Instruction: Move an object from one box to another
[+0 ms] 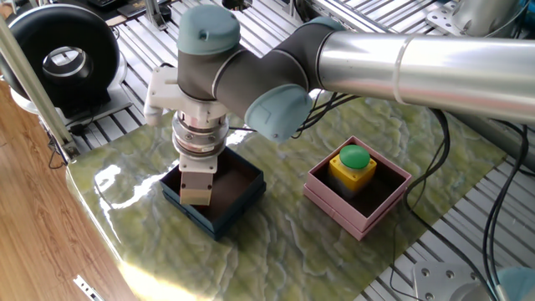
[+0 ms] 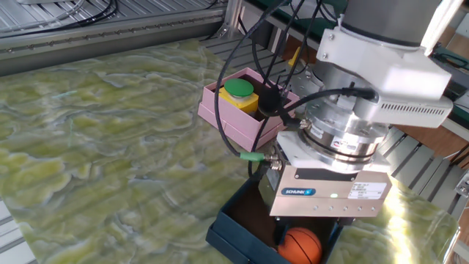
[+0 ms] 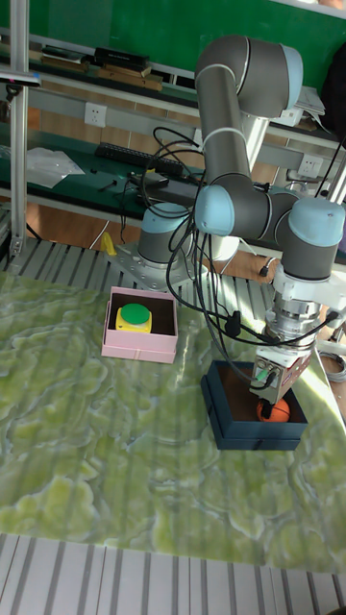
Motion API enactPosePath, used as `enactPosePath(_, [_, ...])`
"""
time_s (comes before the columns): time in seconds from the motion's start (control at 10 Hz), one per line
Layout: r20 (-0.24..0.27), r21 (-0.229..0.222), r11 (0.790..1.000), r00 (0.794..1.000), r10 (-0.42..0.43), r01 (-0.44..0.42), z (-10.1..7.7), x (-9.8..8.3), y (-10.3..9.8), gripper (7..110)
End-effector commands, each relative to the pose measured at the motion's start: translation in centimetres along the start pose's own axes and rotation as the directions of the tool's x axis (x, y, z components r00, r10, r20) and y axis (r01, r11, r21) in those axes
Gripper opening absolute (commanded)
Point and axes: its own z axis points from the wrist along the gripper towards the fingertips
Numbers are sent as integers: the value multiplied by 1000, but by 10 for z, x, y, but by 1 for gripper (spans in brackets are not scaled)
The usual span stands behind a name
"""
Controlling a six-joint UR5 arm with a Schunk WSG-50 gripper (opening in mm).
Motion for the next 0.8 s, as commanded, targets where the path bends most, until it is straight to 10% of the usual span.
enactPosePath(0.0, [6,-3,1000,1000,4,-4,4,-1,-2,66])
enactPosePath(0.7, [14,10,1000,1000,12,-12,12,-3,-6,66])
